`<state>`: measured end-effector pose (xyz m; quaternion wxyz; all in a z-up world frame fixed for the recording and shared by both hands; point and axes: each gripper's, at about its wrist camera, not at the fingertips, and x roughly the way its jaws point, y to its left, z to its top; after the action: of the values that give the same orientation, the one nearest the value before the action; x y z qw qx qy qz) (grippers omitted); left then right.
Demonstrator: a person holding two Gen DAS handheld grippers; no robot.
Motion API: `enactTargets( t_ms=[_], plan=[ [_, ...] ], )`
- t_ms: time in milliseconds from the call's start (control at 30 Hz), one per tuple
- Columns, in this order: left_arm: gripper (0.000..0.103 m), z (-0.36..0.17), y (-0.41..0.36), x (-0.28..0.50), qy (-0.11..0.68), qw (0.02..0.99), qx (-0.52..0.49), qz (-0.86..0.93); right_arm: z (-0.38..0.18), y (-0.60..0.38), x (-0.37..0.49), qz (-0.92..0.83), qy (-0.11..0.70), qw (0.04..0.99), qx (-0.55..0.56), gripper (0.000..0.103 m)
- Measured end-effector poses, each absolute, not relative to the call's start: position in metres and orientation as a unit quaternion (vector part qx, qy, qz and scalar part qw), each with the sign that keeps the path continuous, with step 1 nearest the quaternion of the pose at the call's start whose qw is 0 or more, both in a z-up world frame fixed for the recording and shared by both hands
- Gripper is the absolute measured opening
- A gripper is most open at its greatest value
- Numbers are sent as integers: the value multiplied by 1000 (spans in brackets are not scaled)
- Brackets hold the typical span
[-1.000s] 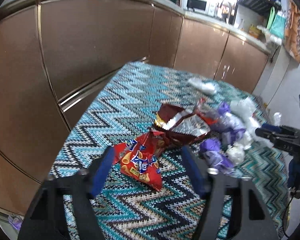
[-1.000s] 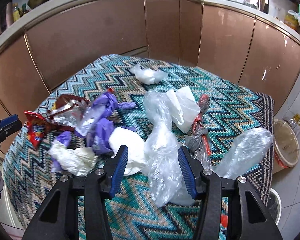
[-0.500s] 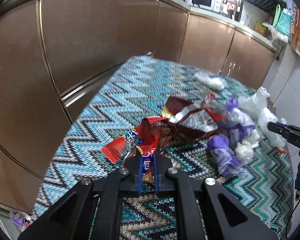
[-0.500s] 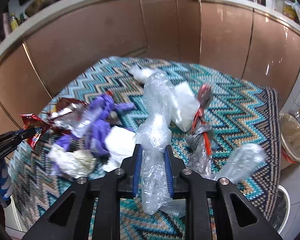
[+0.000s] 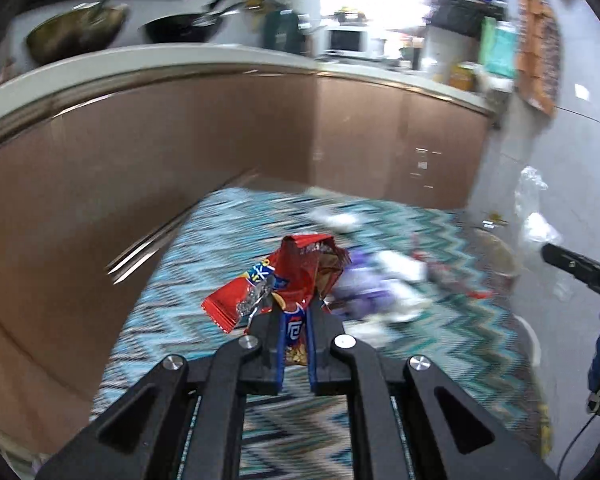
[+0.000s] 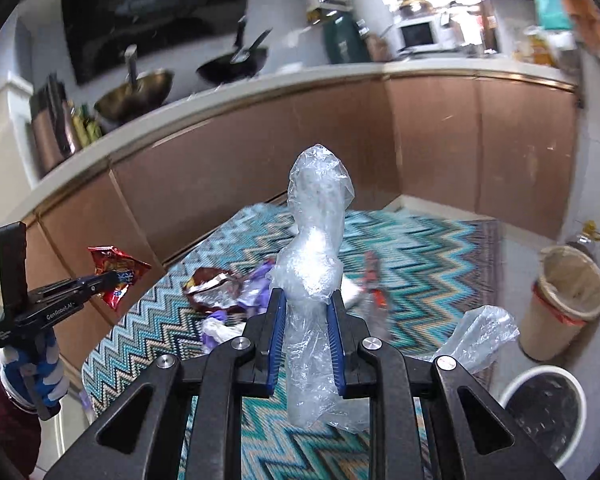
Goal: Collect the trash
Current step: 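Carry both items over the white bin and open both grippers to drop them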
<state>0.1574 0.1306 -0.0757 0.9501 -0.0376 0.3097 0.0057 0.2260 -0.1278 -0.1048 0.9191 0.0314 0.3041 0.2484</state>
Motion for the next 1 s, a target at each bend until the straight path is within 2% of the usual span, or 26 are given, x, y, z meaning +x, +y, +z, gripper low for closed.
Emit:
enactTargets(
  t_ms=[233, 467, 633, 833, 967, 1000],
  plan=[
    [7, -64, 1, 191, 318, 936, -9, -148, -102, -228, 188, 130, 291, 945, 67, 20],
    [8, -80, -142, 238, 364, 893, 12, -265, -140, -316, 181, 19, 312, 943, 113, 21],
    [8, -109, -235, 271, 398, 866, 45, -300, -178, -364, 201, -29, 341, 929, 141, 22],
    [10, -155, -305, 309, 447, 836, 49, -314, -213, -399, 228, -61, 363, 918, 148, 31],
    [10, -183, -322, 330, 478, 817, 37, -321, -232, -415, 242, -80, 376, 911, 151, 45],
    [10, -190, -326, 333, 484, 813, 35, -323, -235, -418, 244, -83, 378, 909, 153, 46]
  ],
)
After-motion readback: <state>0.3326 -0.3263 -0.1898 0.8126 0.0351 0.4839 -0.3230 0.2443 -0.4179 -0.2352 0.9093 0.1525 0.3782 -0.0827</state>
